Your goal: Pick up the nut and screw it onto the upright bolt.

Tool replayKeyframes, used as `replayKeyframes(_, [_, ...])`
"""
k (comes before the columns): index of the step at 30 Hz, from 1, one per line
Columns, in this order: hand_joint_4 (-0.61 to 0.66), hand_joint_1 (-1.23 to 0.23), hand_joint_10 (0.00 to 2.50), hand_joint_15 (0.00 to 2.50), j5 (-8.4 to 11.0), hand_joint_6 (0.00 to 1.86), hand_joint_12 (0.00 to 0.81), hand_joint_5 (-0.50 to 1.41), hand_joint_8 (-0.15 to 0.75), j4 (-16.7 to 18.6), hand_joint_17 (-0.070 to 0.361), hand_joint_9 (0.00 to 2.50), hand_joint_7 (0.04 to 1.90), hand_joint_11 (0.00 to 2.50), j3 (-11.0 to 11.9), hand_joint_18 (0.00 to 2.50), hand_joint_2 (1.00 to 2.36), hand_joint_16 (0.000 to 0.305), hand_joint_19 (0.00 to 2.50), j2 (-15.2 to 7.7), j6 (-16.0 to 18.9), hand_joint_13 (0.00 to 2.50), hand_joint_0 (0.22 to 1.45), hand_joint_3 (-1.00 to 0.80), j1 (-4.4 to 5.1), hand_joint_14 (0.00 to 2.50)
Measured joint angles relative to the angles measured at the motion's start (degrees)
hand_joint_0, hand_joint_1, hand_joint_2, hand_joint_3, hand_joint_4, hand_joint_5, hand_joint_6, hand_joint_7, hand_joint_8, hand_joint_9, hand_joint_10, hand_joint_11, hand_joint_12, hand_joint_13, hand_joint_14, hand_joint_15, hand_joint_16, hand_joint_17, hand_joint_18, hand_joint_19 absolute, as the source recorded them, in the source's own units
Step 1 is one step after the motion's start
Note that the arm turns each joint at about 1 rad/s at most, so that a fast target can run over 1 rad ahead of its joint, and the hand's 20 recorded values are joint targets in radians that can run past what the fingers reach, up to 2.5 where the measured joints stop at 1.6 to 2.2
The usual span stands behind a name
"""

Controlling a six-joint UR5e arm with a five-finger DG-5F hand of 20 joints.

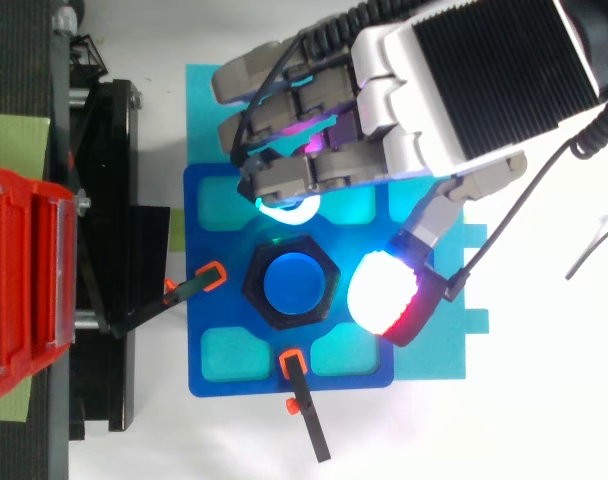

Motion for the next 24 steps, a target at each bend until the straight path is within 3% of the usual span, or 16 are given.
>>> replayKeyframes(6, [0.24,-0.16,0.00,0.00,-1.17,0.50,0.197,0.07,0.272,0.0,0.041,1.35,1.45,0.00,0.8,0.48,1.00,0.018,0.04,0.0,0.0,0.79,0.53,-0.50,-0.89,0.00])
replayKeyframes(11, [0.19,-0.12,0.00,0.00,-1.97,0.50,0.220,0.01,0.292,-0.3,0.047,1.26,1.27,0.00,2.3,0.44,1.00,0.021,0.04,0.0,0.0,0.74,0.53,-0.50,-1.49,0.00])
replayKeyframes(15, [0.24,-0.11,0.00,0.00,-2.37,0.51,0.232,-0.03,0.284,-0.2,0.053,1.18,1.10,0.00,3.1,0.41,1.00,0.024,0.05,0.0,0.1,0.70,0.52,-0.50,-1.62,0.00])
replayKeyframes(16, [0.27,-0.11,0.00,0.00,-2.39,0.50,0.237,-0.05,0.275,-0.2,0.056,1.14,0.99,0.00,3.3,0.40,1.00,0.025,0.05,0.0,0.1,0.68,0.52,-0.50,-1.59,0.00])
replayKeyframes(24, [0.27,-0.09,0.00,0.00,-2.16,0.50,0.257,-0.08,0.243,1.2,0.064,1.02,0.72,0.00,3.6,0.31,1.00,0.029,0.02,0.0,0.2,0.58,0.51,-0.50,-0.87,0.00])
